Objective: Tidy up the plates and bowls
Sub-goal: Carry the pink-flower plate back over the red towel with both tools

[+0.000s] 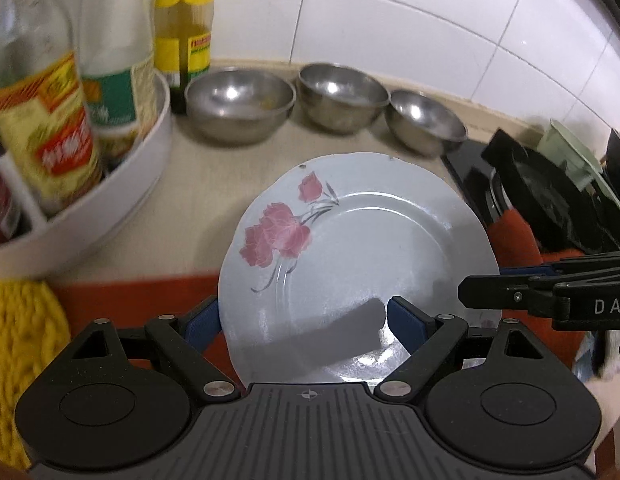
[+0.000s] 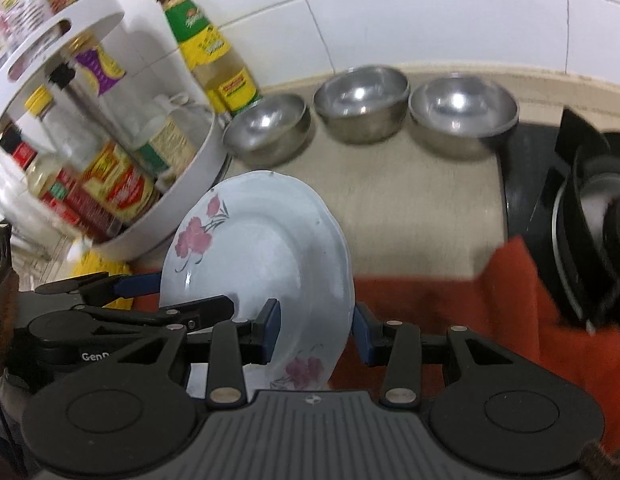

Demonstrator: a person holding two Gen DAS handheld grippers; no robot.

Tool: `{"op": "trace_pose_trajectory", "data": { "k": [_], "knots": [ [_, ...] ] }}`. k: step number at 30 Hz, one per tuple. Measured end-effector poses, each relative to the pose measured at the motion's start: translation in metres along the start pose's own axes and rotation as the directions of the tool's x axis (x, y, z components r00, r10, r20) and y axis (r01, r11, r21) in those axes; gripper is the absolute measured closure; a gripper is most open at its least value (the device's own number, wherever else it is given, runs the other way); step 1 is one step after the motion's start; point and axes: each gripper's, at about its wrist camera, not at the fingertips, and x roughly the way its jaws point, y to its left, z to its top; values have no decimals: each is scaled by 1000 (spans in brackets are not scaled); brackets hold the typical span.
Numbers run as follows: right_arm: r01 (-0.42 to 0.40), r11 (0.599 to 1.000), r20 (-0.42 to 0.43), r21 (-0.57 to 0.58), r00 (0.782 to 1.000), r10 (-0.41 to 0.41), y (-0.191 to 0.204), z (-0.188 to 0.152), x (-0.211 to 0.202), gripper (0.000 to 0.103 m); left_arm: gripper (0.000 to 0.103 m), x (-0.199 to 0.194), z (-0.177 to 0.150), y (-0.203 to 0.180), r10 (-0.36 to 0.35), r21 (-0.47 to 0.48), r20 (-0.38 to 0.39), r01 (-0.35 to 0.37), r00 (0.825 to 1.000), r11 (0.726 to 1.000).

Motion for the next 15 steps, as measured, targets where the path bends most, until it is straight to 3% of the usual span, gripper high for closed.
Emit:
{"op": "trace_pose_trajectory", "data": {
  "k": [11,15],
  "knots": [
    [-34,999,-120,-16,992,32,8,-42,-10,66,13,-23,-45,-1,2,-2,-47,-2,999,1000],
    [-26,998,-170,-55,985,16,16,-54,-11,66,19,-26,-57,0,-9,1,-79,9,997,1000]
  ]
}}
